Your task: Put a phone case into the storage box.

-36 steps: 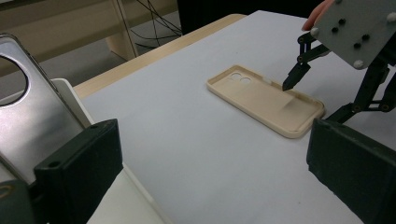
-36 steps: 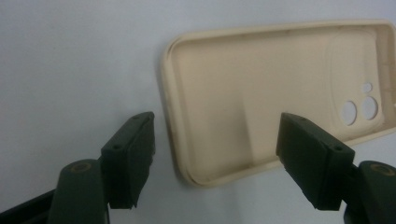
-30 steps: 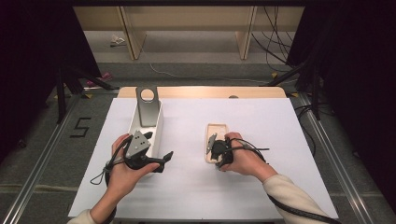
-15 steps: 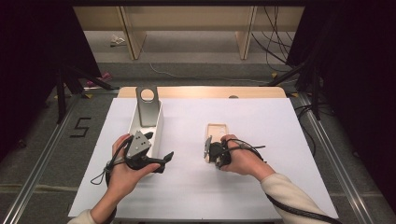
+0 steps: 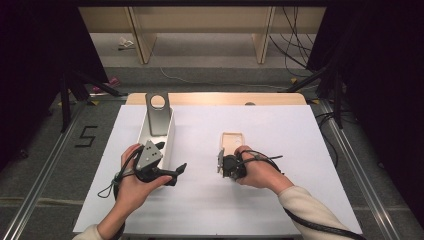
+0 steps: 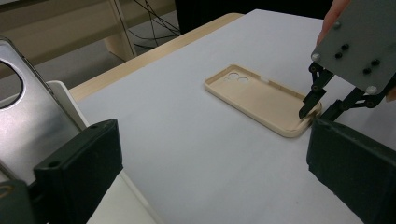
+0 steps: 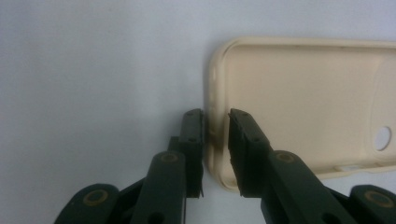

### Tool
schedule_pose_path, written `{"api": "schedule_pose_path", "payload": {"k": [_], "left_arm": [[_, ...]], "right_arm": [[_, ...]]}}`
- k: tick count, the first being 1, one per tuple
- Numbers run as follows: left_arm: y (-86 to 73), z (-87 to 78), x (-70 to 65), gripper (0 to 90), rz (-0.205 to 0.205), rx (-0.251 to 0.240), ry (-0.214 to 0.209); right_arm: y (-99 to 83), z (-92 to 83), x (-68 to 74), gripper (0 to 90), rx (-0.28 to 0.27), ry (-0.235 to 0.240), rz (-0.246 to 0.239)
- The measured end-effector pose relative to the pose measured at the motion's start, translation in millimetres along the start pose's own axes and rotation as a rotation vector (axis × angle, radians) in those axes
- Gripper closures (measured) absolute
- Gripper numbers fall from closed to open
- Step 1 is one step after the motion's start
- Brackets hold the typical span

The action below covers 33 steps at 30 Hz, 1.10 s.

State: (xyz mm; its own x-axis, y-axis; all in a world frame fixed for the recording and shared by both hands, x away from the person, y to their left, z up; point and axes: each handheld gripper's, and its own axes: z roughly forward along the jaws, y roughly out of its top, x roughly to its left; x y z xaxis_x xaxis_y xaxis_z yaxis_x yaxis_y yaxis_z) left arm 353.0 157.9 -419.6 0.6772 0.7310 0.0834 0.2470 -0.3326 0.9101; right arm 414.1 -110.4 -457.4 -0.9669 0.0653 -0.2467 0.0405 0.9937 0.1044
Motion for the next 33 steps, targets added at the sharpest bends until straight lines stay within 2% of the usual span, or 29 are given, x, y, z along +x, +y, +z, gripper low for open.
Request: {"api": "schedule_pose_path", "payload": {"k": [9,15,33], "left_arm": [[-0.1,0.2,-0.1,2.7,0.001,0.001,0.000],[-0.3,0.1,0.3,2.6,0.000,0.002,0.000],[-0.7,0.4,0.0,2.7,-0.002,0.003,0.000]], "right_arm": [[0.6,-0.6,-1.3,78.2,0.000,-0.005,0.008],[1.9,0.9,-0.7,83.5,0.011,-0.002,-0.010],[0.9,-1.0,1.0,87.1,0.016,-0.011,-0.034]]}}
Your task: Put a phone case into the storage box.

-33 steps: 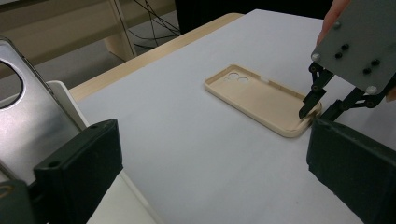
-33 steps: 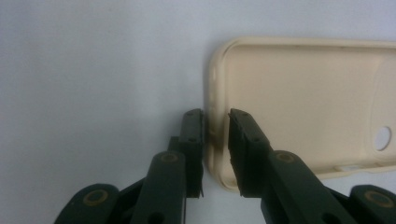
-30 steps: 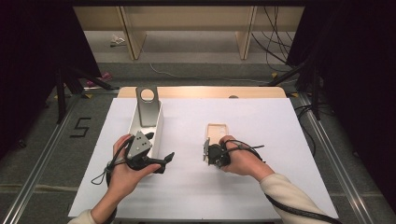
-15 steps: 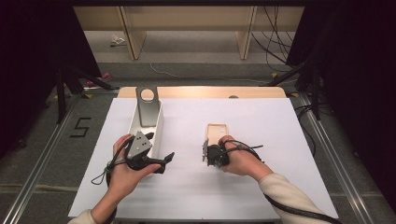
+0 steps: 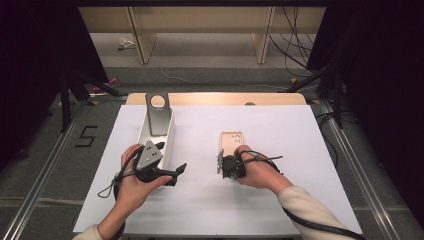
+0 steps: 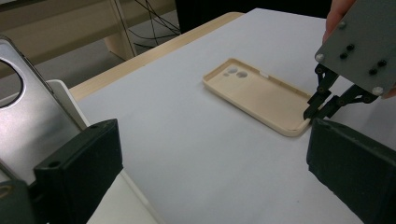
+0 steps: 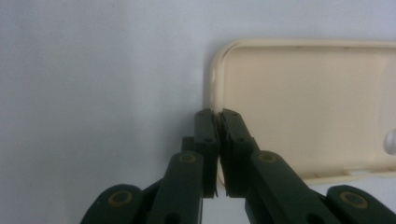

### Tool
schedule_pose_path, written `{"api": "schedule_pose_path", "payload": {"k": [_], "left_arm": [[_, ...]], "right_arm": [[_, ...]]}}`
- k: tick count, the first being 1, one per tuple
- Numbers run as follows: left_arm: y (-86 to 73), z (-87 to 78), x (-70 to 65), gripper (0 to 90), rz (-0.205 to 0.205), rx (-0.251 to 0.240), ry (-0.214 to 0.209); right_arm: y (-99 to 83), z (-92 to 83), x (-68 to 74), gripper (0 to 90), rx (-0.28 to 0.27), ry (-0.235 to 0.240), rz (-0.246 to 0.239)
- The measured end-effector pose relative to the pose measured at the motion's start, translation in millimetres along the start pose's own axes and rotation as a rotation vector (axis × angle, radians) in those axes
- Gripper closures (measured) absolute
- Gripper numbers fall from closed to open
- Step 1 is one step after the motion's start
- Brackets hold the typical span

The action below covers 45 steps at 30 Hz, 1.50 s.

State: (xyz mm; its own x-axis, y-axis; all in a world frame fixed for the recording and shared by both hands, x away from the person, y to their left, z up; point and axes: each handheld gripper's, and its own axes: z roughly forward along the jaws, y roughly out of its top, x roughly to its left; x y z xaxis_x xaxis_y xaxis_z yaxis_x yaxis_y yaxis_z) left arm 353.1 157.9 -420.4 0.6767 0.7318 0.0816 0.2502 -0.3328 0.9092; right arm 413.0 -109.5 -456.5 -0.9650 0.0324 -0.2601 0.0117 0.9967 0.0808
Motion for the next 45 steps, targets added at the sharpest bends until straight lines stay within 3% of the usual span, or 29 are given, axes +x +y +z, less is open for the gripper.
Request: {"api": "schedule_pose_path", "payload": {"k": [14,20,32,40,45], "left_arm": [[0.2,-0.4,0.3,2.9,0.001,-0.001,0.004],[0.2,0.2,-1.0,3.2,0.000,-0.001,0.002],[1.3,0.4,-1.5,5.2,-0.002,-0.001,0.008],[2.0,1.7,-2.0,7.1,-0.016,-0.001,0.010],[4.5,3.2,-3.2,8.7,-0.024,0.000,-0.002]], "right_arm": [[-6.6,-9.3,2.0,88.5,-0.051,-0.023,-0.008],[-13.1,-16.1,3.9,88.5,-0.109,-0.026,0.006],[-33.5,-26.0,11.3,88.5,-0.314,-0.057,0.043],[-48.8,-27.4,17.7,88.5,-0.444,-0.021,0.088],[-52.2,-30.8,22.1,88.5,-0.481,-0.008,0.096]]}}
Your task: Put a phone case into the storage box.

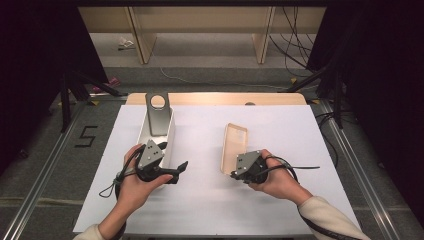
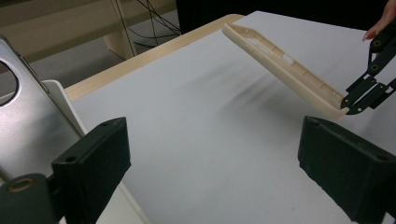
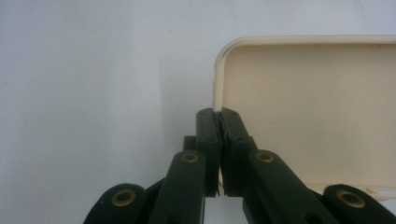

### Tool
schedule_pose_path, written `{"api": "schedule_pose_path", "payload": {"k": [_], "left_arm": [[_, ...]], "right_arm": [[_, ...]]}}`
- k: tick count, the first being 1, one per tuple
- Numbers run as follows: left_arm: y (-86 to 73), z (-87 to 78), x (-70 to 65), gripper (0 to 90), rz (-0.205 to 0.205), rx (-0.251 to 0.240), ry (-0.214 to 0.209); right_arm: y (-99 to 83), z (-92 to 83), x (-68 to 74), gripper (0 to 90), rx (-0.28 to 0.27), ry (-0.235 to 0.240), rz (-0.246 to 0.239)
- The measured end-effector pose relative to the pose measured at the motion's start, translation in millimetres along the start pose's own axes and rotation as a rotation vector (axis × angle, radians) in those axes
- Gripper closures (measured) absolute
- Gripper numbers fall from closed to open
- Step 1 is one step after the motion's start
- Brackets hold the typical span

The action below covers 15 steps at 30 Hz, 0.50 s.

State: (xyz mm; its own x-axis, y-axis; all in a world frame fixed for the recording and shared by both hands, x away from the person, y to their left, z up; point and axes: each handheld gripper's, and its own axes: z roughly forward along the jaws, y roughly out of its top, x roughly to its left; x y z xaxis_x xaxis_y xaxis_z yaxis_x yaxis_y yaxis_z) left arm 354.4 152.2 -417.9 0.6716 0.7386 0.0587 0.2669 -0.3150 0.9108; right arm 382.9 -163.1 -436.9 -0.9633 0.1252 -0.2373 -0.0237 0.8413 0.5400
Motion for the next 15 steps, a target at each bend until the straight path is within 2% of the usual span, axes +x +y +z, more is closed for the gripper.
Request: {"api": "schedule_pose_path", "payload": {"k": [6,15], "left_arm": [[10.2,6.7,-2.2,11.7,-0.019,0.008,-0.027],[34.5,27.3,-2.9,14.9,-0.034,0.063,-0.044]], "right_arm": [[3.6,-3.5,6.5,88.5,-0.034,0.000,-0.014],[11.0,-5.2,19.1,88.5,-0.057,0.009,-0.037]]}}
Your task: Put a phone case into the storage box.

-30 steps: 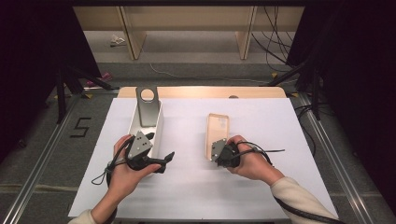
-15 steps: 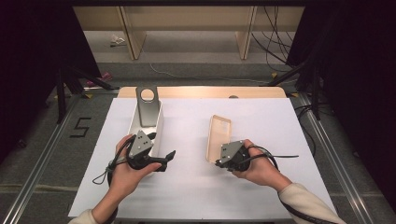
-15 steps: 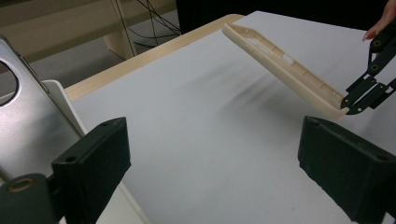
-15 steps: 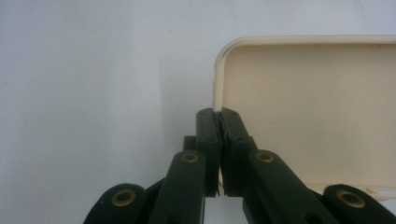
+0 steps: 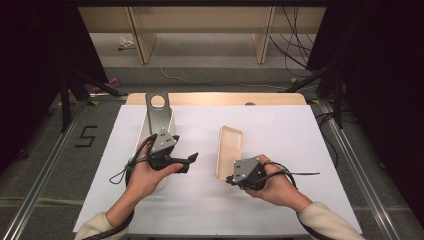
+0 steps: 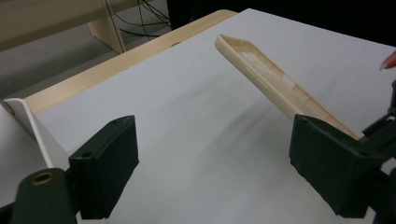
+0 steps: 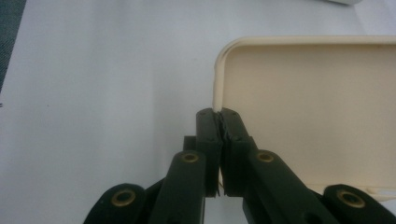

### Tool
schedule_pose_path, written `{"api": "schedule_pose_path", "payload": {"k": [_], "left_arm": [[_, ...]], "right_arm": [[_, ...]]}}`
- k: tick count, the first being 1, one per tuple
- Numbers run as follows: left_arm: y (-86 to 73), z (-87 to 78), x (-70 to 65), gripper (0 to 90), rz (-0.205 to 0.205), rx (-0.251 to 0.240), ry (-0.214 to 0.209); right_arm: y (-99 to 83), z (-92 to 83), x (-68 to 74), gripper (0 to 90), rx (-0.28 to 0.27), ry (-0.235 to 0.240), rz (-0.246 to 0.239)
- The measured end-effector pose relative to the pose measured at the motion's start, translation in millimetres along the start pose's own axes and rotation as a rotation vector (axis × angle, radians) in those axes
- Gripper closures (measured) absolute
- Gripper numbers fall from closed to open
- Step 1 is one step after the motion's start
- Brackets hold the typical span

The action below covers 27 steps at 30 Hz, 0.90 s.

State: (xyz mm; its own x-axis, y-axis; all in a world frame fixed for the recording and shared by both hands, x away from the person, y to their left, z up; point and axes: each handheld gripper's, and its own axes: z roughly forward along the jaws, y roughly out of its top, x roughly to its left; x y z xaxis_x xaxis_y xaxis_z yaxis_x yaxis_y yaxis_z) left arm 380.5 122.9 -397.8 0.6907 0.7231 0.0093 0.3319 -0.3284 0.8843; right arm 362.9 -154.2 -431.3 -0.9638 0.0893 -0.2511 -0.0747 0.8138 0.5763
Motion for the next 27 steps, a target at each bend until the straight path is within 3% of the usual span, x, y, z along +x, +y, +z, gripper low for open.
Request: {"api": "schedule_pose_path", "payload": {"k": [10,16,27], "left_arm": [[27.6,33.6,-3.5,19.0,-0.027,0.077,-0.033],[40.2,52.4,-6.6,23.3,-0.078,0.105,-0.048],[54.3,72.6,-0.6,35.1,-0.114,0.171,-0.064]], "right_arm": [[5.4,1.5,5.7,88.5,0.000,0.007,-0.021],[8.0,3.3,8.0,88.5,-0.003,0.006,-0.033],[10.6,5.4,10.1,88.5,0.005,0.018,-0.045]]}}
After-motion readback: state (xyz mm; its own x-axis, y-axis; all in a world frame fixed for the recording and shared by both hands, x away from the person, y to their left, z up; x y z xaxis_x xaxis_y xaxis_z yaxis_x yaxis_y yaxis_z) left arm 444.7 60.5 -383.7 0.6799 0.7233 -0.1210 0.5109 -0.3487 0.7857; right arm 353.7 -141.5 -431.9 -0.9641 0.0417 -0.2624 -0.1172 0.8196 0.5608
